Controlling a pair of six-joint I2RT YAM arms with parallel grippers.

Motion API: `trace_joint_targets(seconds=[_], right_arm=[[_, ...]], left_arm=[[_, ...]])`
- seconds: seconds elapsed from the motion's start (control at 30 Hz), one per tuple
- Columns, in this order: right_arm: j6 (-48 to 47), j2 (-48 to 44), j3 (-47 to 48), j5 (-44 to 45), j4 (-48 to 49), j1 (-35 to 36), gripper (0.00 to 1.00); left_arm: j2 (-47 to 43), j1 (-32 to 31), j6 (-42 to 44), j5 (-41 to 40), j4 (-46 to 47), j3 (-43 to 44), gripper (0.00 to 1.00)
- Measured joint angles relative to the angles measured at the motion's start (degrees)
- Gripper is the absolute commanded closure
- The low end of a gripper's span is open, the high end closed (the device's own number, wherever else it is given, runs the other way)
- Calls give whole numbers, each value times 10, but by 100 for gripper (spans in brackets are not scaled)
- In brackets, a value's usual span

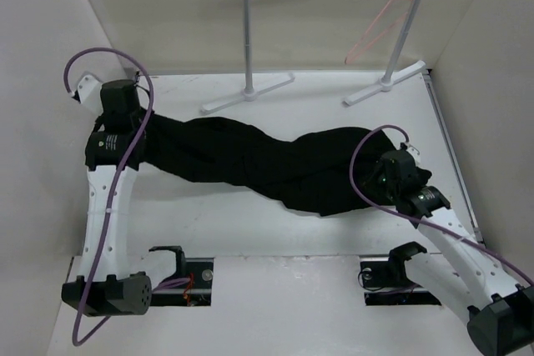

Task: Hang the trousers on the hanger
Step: Flatten out the trousers at the center of the board.

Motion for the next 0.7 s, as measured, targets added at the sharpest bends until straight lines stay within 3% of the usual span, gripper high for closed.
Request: trace_joint_targets(seconds=[0.13,0.27,0.33,0.4,0.47,0.57,0.67,0.7], right_arm=[[-1,-2,0,-4,0,0,61],[-6,1,4,-6,-2,-8,58],[-7,4,11,-6,-3,-10,56],[-6,4,19,-6,-4,-9,54],[-5,-3,22,-6,-4,-3,51],[2,-21,21,-6,-8,14,49],[9,-38,13,-6,-7,24,73],[10,-39,10,-7,-8,24,83]], left_arm=[[40,-33,7,2,6,90,98],[166,-12,12,2,45,223,97],[261,-6,15,-2,67,321,81],[376,-5,21,0,95,430,47],[461,-5,26,16,109,492,28],[489,-12,31,42,117,423,26],[399,-30,32,50,143,201,35],[349,-42,30,48,147,114,43]])
